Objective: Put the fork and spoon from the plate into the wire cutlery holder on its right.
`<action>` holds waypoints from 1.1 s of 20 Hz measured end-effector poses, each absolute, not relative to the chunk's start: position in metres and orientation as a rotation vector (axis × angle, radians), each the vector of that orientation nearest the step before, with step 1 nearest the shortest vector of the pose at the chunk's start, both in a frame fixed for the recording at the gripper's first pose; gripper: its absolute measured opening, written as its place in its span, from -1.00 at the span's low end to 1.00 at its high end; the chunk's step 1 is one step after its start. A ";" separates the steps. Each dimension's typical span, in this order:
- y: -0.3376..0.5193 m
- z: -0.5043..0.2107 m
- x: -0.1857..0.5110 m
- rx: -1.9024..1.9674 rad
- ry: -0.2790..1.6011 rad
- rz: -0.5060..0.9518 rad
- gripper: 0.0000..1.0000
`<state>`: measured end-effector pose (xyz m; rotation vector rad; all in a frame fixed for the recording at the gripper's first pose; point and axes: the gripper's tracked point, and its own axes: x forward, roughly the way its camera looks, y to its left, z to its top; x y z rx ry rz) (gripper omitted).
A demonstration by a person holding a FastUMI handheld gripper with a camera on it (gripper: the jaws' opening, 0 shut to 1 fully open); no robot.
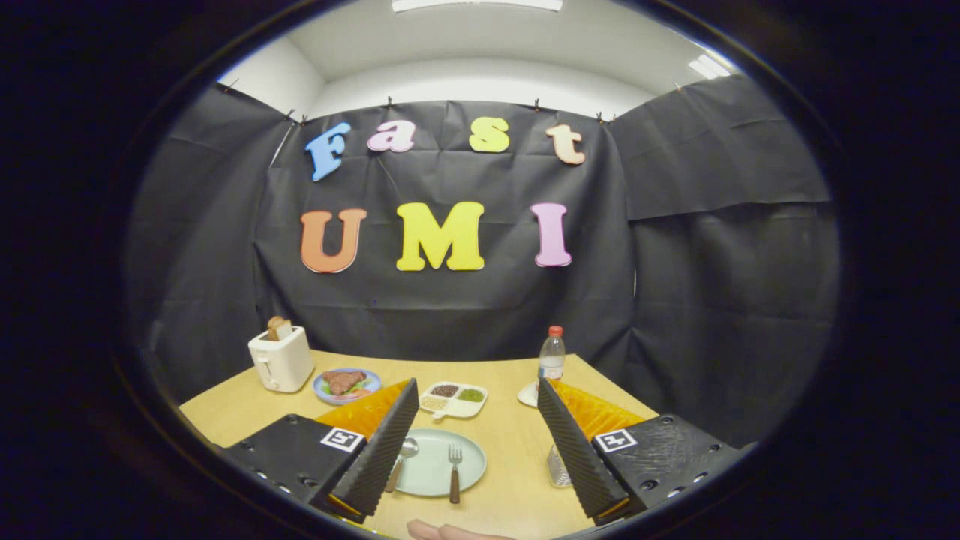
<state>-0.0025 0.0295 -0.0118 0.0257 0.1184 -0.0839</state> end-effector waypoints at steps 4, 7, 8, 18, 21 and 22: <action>0.032 -0.044 0.019 0.039 0.254 -0.063 0.91; 0.033 -0.071 0.037 0.035 0.359 -0.047 0.91; 0.034 -0.080 0.042 0.028 0.389 -0.044 0.91; 0.065 -0.165 0.080 -0.052 0.694 0.044 0.92; 0.073 -0.193 0.088 -0.064 0.786 0.057 0.91; 0.073 -0.202 0.090 -0.056 0.816 0.055 0.91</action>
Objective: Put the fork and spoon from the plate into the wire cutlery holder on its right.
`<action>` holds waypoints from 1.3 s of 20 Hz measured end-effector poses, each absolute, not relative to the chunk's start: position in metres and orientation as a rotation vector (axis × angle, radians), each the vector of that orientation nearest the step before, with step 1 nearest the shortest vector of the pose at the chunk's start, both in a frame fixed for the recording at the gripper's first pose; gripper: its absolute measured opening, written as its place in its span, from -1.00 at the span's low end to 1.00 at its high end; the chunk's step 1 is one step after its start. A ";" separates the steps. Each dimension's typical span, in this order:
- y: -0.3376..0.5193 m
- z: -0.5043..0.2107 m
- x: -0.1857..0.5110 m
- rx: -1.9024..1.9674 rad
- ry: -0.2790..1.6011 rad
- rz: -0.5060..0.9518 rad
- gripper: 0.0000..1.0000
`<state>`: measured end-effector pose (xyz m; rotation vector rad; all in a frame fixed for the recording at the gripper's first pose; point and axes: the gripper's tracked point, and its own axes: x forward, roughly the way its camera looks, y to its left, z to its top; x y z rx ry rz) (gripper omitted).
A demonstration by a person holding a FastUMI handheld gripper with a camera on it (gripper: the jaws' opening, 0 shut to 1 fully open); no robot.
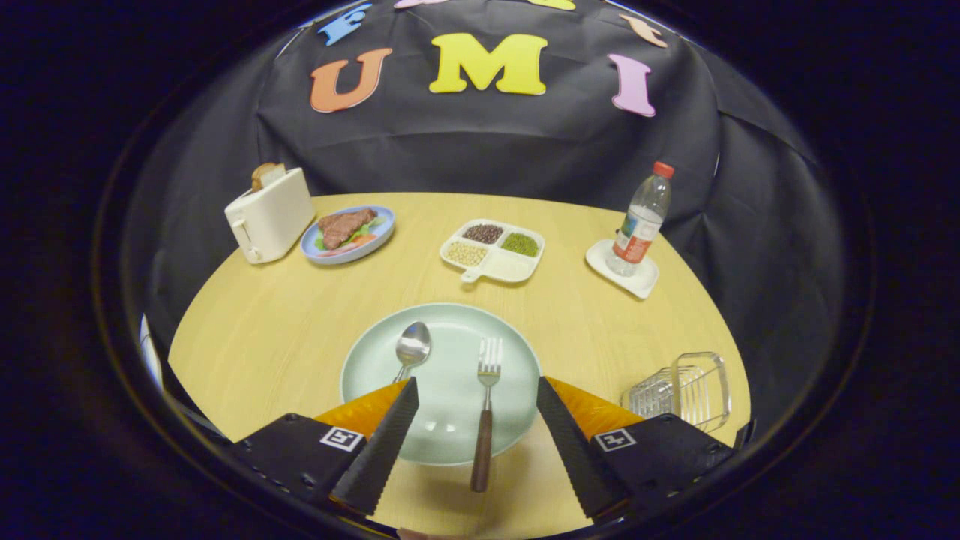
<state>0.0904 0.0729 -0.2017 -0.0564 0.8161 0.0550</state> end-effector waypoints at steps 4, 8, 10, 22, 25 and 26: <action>0.069 -0.238 0.098 -0.002 0.952 0.030 0.67; 0.069 -0.260 0.101 0.039 1.049 0.018 0.35; 0.066 -0.266 0.100 0.036 1.084 -0.003 0.19; 0.063 -0.267 0.102 0.084 1.138 -0.026 -0.93; 0.062 -0.260 0.097 0.083 1.127 -0.017 -0.99; 0.061 -0.257 0.095 0.087 1.123 -0.016 -0.99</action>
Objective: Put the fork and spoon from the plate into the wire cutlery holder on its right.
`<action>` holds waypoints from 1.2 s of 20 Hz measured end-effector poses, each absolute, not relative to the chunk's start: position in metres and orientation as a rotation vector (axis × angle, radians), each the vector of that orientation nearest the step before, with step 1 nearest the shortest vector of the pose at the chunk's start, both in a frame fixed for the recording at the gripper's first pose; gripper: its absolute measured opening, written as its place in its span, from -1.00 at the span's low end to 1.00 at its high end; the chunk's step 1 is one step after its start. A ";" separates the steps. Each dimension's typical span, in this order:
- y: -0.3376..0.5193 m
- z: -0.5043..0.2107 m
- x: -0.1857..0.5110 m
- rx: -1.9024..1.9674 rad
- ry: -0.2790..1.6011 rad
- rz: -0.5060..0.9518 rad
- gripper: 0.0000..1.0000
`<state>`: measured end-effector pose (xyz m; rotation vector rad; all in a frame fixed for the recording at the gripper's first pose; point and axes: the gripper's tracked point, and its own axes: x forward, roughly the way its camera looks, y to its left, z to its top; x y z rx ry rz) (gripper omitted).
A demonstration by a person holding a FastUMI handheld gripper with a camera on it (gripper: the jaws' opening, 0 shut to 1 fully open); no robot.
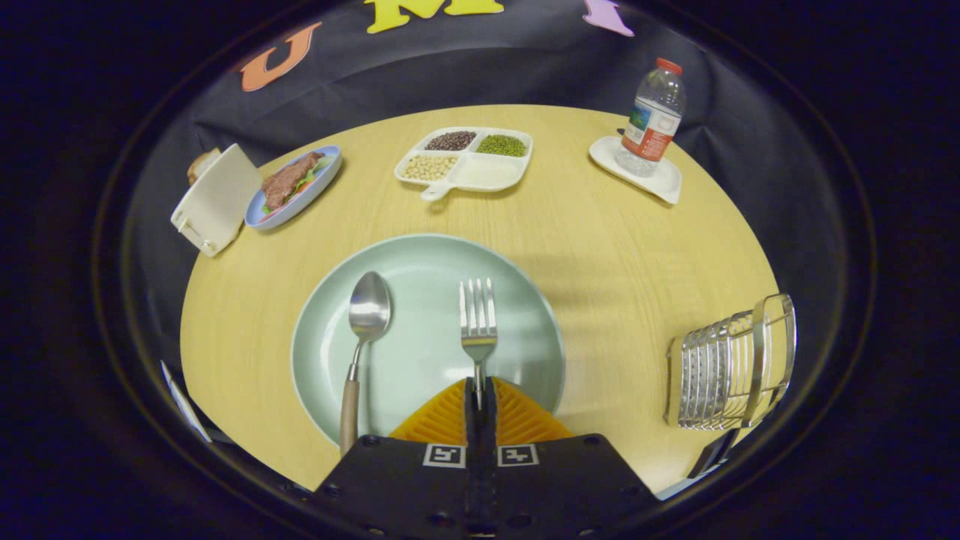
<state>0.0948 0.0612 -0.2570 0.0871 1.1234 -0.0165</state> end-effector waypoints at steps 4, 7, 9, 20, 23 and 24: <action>0.056 -0.236 0.087 0.091 1.090 -0.007 -0.99; 0.047 -0.215 0.080 0.094 1.044 -0.002 -0.99; 0.037 -0.203 0.075 0.096 1.020 0.000 -0.98; -0.054 -0.155 0.035 0.136 0.932 -0.072 -0.99; -0.079 -0.155 0.023 0.156 0.938 -0.096 -0.99; -0.088 -0.155 0.019 0.164 0.941 -0.106 -0.99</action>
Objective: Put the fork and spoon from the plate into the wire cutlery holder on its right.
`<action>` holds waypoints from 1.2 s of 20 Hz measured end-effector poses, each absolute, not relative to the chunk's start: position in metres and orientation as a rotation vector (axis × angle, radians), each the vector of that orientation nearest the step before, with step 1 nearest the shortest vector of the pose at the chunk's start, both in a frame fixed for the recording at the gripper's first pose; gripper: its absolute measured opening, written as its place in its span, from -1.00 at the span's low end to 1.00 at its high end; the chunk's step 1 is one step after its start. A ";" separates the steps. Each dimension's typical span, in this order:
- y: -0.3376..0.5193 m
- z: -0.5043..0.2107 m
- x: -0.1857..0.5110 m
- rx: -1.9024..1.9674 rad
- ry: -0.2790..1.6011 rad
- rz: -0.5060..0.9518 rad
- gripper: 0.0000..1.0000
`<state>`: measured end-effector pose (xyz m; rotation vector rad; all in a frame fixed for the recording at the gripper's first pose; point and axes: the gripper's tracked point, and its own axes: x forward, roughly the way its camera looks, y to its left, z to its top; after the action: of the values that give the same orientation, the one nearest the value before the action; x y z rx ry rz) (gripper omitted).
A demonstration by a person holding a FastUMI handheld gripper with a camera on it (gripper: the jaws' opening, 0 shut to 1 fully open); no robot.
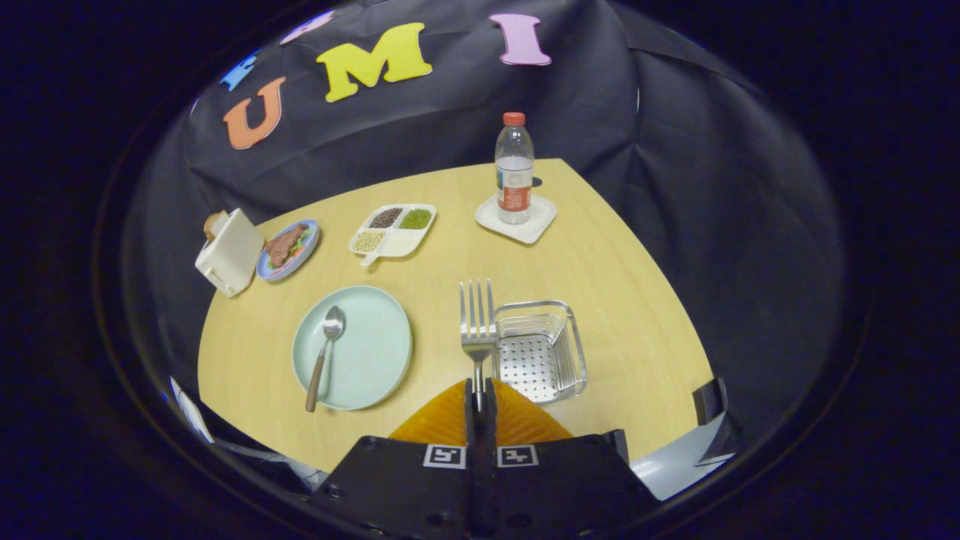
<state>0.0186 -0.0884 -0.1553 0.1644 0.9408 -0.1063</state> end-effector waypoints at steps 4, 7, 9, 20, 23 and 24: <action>-0.111 -0.165 0.011 0.224 0.971 -0.121 -0.99; -0.112 -0.170 0.009 0.238 0.989 -0.116 -0.99; -0.112 -0.170 0.007 0.233 0.995 -0.106 -0.99; -0.120 -0.137 0.018 0.193 0.852 -0.139 -0.15; -0.112 -0.122 0.024 0.169 0.786 -0.128 0.13; -0.109 -0.118 0.024 0.163 0.767 -0.127 0.22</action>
<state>0.0238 -0.1086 -0.1179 0.1633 0.7667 -0.1267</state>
